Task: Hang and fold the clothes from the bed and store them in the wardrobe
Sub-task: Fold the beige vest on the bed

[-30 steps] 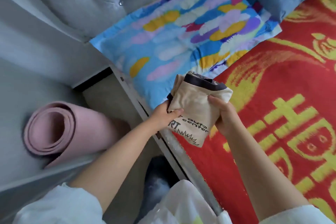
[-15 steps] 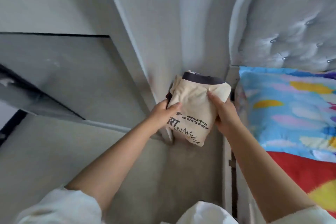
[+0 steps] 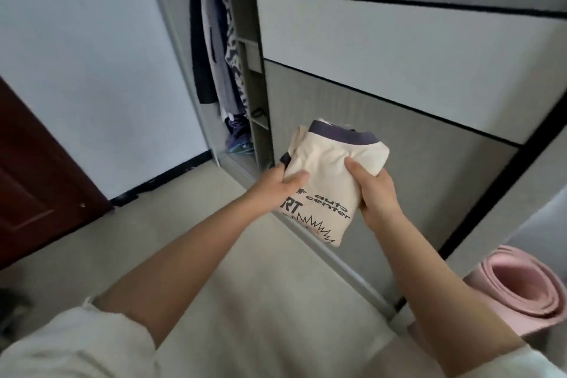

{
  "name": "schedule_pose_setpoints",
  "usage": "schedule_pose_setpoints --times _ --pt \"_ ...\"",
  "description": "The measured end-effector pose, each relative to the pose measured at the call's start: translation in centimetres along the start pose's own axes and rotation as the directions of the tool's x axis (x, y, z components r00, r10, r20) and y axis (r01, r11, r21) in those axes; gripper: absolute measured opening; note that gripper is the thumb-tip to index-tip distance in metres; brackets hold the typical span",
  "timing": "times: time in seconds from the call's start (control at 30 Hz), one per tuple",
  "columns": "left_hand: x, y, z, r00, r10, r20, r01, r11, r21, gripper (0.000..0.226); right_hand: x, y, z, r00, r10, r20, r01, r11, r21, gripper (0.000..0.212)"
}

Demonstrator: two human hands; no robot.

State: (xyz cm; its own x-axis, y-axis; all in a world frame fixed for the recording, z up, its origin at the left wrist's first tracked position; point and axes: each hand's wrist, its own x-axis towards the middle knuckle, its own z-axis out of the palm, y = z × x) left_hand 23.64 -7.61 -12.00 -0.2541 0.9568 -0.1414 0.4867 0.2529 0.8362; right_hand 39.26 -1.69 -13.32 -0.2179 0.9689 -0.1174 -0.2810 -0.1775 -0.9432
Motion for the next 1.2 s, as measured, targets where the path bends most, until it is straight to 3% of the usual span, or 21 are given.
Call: schedule_pose_setpoints --times 0.2,0.33,0.43,0.6,0.8,0.97,1.1,1.2 --pt "1.9 -3.1 -10.3 0.967 -0.022 -0.254 -0.021 0.986 -0.166 0.032 5.2 0.1 12.7 0.979 -0.093 0.180 0.102 0.994 -0.040 0.009" --pt "6.9 -3.8 -16.7 0.920 -0.046 -0.389 -0.063 0.963 -0.261 0.028 11.2 -0.1 19.8 0.938 -0.117 0.326 0.122 0.992 0.006 0.031" --pt "12.7 -4.4 -21.8 0.889 -0.053 -0.455 -0.108 0.941 -0.321 0.023 17.1 0.1 25.0 0.910 -0.078 0.406 0.066 0.997 0.043 0.040" --pt "22.1 -5.5 -28.8 0.876 -0.074 -0.477 -0.134 0.912 -0.387 0.015 26.1 0.4 31.4 0.878 -0.006 0.478 0.027 0.999 -0.038 0.041" --pt "34.1 -6.5 -38.9 0.817 -0.083 -0.571 -0.170 0.911 -0.375 0.017 35.5 0.2 41.9 0.795 -0.002 0.607 0.070 0.994 -0.088 0.058" --pt "43.6 -8.7 -45.0 0.852 -0.028 -0.524 -0.189 0.915 -0.356 0.033 42.6 1.8 48.9 0.862 -0.135 0.488 0.102 0.990 0.094 0.059" --pt "52.8 -9.7 -48.9 0.903 0.050 -0.427 -0.221 0.906 -0.361 0.038 48.8 2.7 53.9 0.959 -0.182 0.216 0.140 0.971 0.196 0.041" --pt "58.8 -8.8 -50.3 0.932 0.130 -0.338 -0.235 0.927 -0.292 0.040 52.5 2.7 56.1 0.985 -0.173 0.009 0.165 0.950 0.265 0.036"
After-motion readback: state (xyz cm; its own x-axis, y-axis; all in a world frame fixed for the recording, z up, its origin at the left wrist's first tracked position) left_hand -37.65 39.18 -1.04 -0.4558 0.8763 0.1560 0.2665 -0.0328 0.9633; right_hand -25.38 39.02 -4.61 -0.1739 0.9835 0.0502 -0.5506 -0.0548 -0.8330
